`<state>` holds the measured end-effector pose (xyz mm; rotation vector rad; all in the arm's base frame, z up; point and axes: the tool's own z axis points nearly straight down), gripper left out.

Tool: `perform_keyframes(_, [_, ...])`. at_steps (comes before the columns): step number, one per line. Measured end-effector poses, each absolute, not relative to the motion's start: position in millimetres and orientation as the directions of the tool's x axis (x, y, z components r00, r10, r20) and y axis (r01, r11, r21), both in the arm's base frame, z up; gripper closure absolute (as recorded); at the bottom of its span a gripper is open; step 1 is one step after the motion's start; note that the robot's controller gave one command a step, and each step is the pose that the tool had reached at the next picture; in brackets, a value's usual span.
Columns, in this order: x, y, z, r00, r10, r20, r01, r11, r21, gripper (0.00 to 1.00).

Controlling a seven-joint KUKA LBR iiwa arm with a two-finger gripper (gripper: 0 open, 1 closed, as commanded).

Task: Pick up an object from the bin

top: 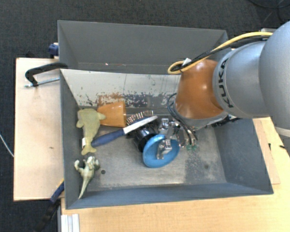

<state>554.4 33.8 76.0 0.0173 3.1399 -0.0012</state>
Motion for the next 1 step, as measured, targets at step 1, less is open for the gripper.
perform_keyframes(1, [546.8, 16.0, 239.7, -0.974, -0.225, -0.014, -0.225, 0.974, -0.002, 1.00])
